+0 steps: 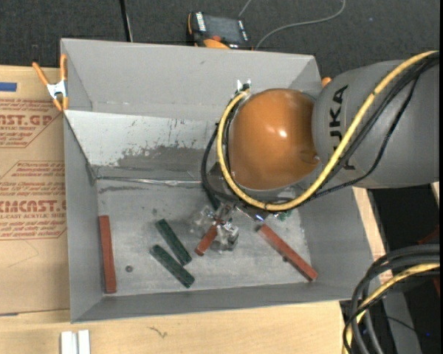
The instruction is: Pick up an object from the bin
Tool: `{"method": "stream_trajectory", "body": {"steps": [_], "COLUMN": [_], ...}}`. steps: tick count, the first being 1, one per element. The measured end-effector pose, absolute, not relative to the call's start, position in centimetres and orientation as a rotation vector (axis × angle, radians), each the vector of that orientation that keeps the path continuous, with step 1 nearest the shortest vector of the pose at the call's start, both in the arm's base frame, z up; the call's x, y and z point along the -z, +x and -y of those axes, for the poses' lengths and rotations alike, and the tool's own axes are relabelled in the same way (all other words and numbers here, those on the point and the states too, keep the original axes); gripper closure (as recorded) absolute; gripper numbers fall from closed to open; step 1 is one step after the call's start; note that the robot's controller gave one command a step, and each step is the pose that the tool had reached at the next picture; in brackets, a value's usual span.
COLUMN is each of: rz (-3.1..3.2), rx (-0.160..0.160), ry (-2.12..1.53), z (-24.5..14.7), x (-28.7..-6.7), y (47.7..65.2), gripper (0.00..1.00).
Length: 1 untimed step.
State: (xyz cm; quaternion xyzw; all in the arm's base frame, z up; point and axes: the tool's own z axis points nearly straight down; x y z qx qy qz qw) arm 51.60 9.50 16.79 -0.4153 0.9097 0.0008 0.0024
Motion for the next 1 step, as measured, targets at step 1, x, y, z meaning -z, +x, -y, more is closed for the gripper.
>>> {"method": "stream_trajectory", "body": {"steps": [1], "rz": [-2.759], "rx": [0.004], "ry": [-1.481], "z": [-9.0], "x": [-24.71], "y": [55.48], "gripper": [1.0]}}
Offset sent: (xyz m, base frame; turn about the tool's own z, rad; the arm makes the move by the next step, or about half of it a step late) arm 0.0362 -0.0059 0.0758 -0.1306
